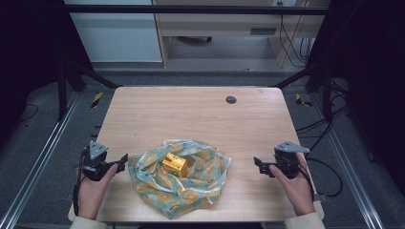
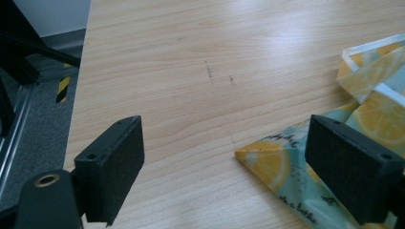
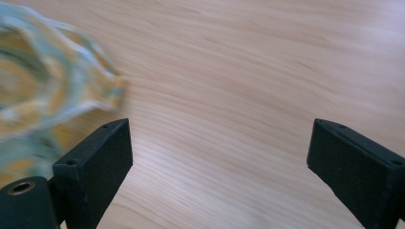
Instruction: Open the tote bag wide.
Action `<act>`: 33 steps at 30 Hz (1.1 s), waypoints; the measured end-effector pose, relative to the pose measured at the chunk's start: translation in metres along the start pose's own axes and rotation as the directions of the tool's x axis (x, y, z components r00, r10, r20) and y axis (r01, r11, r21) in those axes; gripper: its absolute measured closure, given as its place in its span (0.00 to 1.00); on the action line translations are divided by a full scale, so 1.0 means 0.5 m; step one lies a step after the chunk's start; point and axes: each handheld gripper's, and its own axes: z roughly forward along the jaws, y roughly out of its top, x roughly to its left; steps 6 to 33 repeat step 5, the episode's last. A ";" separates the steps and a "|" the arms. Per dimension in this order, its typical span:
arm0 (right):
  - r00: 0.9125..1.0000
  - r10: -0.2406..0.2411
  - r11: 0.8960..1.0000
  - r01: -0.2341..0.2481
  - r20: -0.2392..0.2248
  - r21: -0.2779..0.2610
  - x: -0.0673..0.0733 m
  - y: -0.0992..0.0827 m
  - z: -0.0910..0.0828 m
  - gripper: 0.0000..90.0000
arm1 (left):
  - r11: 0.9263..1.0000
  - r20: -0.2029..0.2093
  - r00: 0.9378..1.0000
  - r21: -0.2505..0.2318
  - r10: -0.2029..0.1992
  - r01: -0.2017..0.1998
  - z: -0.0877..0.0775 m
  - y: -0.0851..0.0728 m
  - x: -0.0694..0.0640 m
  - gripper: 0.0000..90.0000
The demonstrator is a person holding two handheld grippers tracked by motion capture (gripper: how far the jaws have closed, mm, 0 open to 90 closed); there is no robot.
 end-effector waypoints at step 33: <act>0.997 0.061 0.997 -0.063 0.053 0.035 -0.047 -0.027 -0.002 0.10 | 1.000 0.010 1.000 -0.001 -0.010 0.010 0.002 -0.002 0.006 0.11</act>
